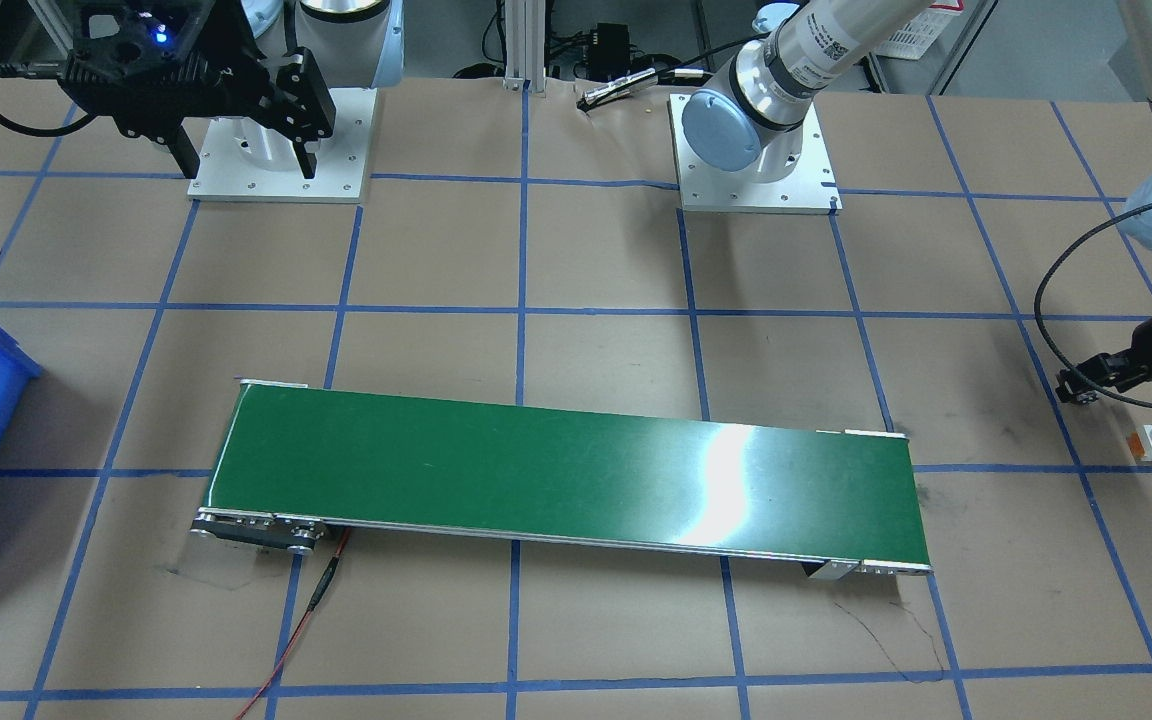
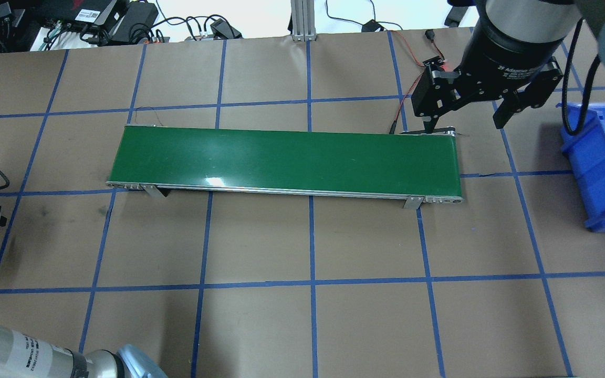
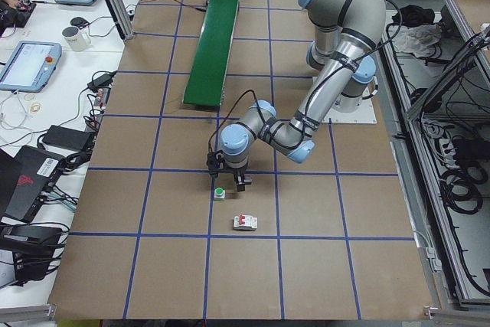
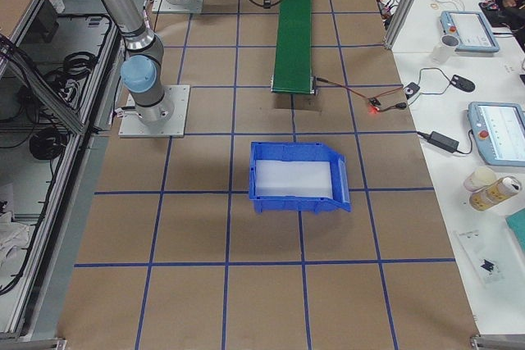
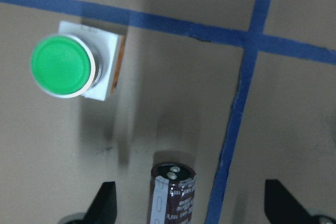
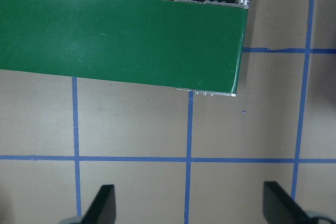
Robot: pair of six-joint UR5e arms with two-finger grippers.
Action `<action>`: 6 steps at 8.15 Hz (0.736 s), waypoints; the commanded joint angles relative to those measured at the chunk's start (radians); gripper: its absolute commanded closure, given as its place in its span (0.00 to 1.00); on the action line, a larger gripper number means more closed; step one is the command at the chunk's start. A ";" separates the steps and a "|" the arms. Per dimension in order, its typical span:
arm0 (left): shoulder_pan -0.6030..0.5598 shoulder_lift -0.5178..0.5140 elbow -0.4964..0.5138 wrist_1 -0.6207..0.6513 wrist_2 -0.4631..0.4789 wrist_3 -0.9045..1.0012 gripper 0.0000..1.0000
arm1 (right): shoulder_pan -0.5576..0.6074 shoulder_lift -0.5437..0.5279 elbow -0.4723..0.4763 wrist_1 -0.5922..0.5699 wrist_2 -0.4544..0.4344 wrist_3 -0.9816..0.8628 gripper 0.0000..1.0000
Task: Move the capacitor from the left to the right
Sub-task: 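Lower the left gripper over the brown capacitor, then close the left gripper on the capacitor and lift it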
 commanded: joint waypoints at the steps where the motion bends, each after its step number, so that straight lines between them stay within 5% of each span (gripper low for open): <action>1: 0.005 -0.019 -0.001 0.000 0.020 0.025 0.11 | 0.000 0.000 0.000 0.000 0.000 -0.001 0.00; 4: 0.010 -0.027 -0.003 -0.012 0.112 0.027 0.42 | 0.000 0.000 0.009 0.000 0.000 0.001 0.00; 6: 0.010 -0.028 -0.003 -0.004 0.109 0.057 0.91 | 0.000 -0.002 0.009 0.000 0.000 0.001 0.00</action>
